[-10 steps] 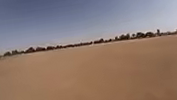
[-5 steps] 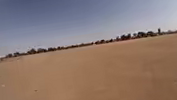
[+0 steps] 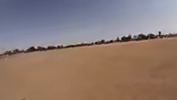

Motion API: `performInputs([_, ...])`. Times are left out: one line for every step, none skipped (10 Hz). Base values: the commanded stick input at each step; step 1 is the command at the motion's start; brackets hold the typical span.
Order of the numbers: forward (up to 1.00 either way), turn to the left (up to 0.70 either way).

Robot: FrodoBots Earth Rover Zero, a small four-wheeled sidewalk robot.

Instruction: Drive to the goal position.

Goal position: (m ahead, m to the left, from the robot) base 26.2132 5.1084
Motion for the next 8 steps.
performInputs([0.70, 0.31])
performInputs([0.70, 0.15])
performInputs([0.70, 0.00])
performInputs([0.70, 0.00])
performInputs([0.70, 0.00])
performInputs([0.70, 0.00])
performInputs([0.70, 0.00])
performInputs([0.70, 0.00])
